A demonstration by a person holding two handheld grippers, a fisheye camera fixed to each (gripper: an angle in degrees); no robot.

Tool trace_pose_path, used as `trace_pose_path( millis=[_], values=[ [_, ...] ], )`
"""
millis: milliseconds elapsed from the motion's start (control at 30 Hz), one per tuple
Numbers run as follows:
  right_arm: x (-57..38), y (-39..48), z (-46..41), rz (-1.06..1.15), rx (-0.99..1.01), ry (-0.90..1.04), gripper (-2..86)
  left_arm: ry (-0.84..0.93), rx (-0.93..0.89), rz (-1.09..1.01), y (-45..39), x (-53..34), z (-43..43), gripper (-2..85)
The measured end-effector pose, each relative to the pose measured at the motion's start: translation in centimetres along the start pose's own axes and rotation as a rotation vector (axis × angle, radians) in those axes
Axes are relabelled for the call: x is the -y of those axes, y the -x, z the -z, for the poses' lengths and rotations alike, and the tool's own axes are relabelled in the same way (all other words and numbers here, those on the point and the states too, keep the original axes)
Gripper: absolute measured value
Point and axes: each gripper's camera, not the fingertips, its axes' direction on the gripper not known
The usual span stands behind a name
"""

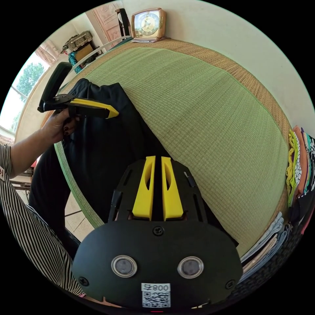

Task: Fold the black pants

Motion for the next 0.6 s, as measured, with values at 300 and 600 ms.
trace_pose_path(
  millis=[300,600],
  values=[
    [-5.0,-1.3,3.8,-0.040,0.071,-0.079,5.9,0.006,0.011,-0.006,-1.3,1.3,-1.4,0.1],
    [-9.7,-3.3,2.7,-0.066,0.029,0.006,3.8,0.000,0.013,-0.002,-2.9,2.1,-2.9,0.1]
  ],
)
